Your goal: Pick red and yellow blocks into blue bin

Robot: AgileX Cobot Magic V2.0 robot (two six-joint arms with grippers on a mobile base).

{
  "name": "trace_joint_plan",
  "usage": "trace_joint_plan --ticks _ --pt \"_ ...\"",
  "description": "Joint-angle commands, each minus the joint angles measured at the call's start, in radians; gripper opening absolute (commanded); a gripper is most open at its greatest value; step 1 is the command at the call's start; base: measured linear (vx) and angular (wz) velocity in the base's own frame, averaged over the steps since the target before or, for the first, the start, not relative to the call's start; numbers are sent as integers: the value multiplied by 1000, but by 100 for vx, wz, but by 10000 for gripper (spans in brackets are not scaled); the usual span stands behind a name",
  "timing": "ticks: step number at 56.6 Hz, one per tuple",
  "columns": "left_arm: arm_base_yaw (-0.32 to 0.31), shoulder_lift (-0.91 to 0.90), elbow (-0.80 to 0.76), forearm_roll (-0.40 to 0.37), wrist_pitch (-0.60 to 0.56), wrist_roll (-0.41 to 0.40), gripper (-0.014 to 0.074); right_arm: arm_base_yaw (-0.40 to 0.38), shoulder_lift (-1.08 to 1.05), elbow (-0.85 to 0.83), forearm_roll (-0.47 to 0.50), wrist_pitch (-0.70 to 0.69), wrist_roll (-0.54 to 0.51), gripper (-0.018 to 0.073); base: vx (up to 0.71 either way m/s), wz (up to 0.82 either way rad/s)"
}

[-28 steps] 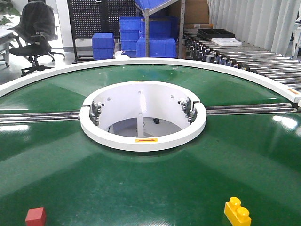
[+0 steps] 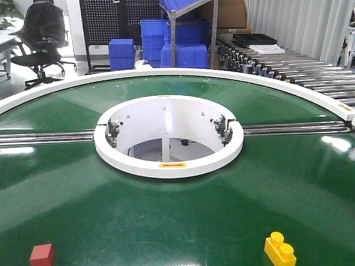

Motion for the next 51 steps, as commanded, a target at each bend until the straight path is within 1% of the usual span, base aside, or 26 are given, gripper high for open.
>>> trace_joint_plan --ticks 1,12,14,16,19,21,24,27,29,31,34,37,39,43,46,51 --pt "-9 -8 -15 -4 -85 -6 2 -4 -11 6 -7 -82 -4 -11 0 0" --pt "-9 -8 -15 -4 -86 -6 2 -4 -11 6 -7 -90 -4 -11 0 0" --pt "-9 -8 -15 -4 -102 -6 2 -4 -11 6 -7 -104 -4 -11 0 0" --pt "-9 -8 -15 -4 -142 -6 2 -4 -11 6 -7 -119 -4 -11 0 0" --pt "-9 -8 -17 -4 -234 -6 2 -4 -11 6 -7 -156 -4 -11 0 0" --pt "-9 -8 -17 -6 -304 -8 2 -4 -11 6 -7 -201 -4 -11 0 0" --pt "-9 -8 -20 -9 -406 -22 2 -4 -11 6 -9 -306 -5 -11 0 0" --pt "-9 -8 -38 -20 -506 -58 2 -4 -11 -6 -9 -380 -5 -11 0 0" --pt "-9 -8 -65 -22 -574 -69 2 -4 -11 -30 -8 -395 -5 -11 0 0" --pt "-9 -6 -97 -22 -599 -68 2 -4 -11 -69 -8 -394 -5 -11 0 0" --pt "-9 7 -159 -22 -580 -68 2 -4 0 -130 -8 -380 -5 -11 0 0" --pt "-9 37 -260 -22 -498 -68 2 -4 31 -218 -9 -359 -9 -11 0 0" --pt "-9 75 -337 -22 -442 -68 2 -4 69 -305 -9 -341 -17 -11 0 0" --pt "-9 183 -469 -22 -350 -68 2 -4 162 -434 -9 -318 -44 -11 0 0" --pt "-9 285 -569 -22 -313 -68 2 -4 255 -533 -9 -297 -61 -11 0 0" --pt "-9 444 -708 -22 -263 -69 2 -4 427 -664 -9 -281 -60 -11 0 0"
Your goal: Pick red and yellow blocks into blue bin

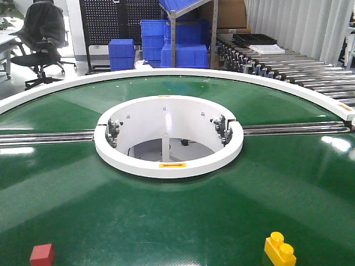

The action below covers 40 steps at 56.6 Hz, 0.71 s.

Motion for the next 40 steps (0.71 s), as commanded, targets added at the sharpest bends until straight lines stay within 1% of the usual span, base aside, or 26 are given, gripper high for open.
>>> trace_joint_plan --ticks 1,6,12,22,27,34,37,40 --pt "-9 172 -148 -7 22 -11 2 -4 169 -145 -9 -38 -15 -11 0 0" --pt "-9 318 -229 -7 41 -11 2 -4 306 -231 -9 -56 -11 -11 0 0" --pt "-9 437 -266 -7 50 -11 2 -4 415 -279 -8 -62 -4 -11 0 0" --pt "-9 502 -266 -7 38 -11 4 -4 510 -280 -9 -77 -7 1 0 0" --pt "-9 507 -266 -7 35 -11 13 -4 520 -280 -9 -70 -7 41 0 0" --pt "-9 508 -266 -7 35 -11 85 -4 524 -280 -9 -62 -9 180 0 0" --pt "-9 509 -266 -6 35 -10 136 -4 524 -280 -9 -50 -9 287 0 0" --pt "-9 510 -266 -6 35 -10 209 -4 524 -280 -9 -45 -9 396 0 0"
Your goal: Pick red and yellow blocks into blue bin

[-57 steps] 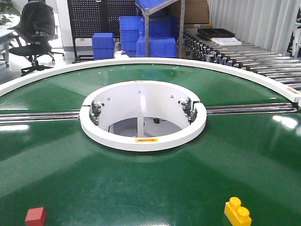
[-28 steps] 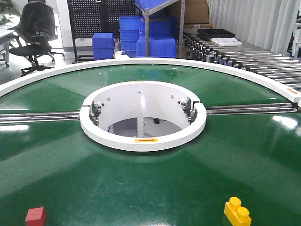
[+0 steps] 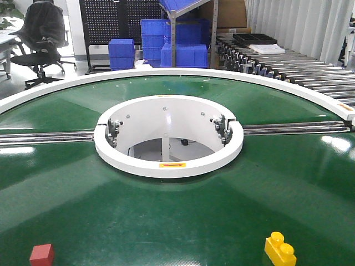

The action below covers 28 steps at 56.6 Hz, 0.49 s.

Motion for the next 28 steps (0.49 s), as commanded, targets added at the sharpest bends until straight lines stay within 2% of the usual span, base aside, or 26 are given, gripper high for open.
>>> trace_joint_plan --ticks 1,6,12,16,24,28 --pt "-9 -2 -39 -6 -88 -8 228 -4 -2 -37 -9 -69 -6 438 0 0" --pt "-9 -2 -39 -6 -88 -8 365 -4 -2 -37 -9 -86 -5 596 0 0" --pt "-9 -2 -39 -6 -87 -8 503 -4 -2 -37 -8 -109 -4 724 0 0" --pt "-9 -2 -39 -6 -84 -8 566 -4 0 -46 -8 -57 -4 727 0 0" --pt "-9 -2 -39 -6 -72 -8 596 -3 114 -160 -6 323 19 693 0 0" --pt "-9 -2 -39 -6 -69 -8 589 -3 201 -226 -4 454 19 662 0 0"
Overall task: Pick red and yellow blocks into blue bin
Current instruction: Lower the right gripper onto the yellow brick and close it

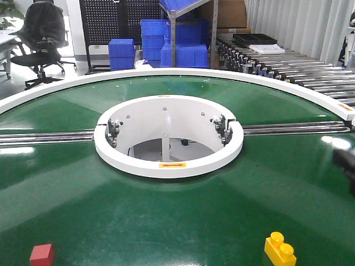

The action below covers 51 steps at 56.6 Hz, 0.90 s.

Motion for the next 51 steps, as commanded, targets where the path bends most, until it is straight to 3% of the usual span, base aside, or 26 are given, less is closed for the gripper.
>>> trace_joint_plan --ticks 1,11,22,51 --pt "-9 -3 -39 -6 -68 -8 587 -3 104 -103 -3 122 7 655 0 0" --pt "-9 -3 -39 -6 -58 -8 587 -3 327 -192 67 293 -66 580 0 0" --pt "-9 -3 -39 -6 -58 -8 587 -3 494 -197 219 298 -205 573 0 0" --pt "-9 -2 -39 -6 -32 -8 587 -3 793 -280 207 211 -245 573 0 0"
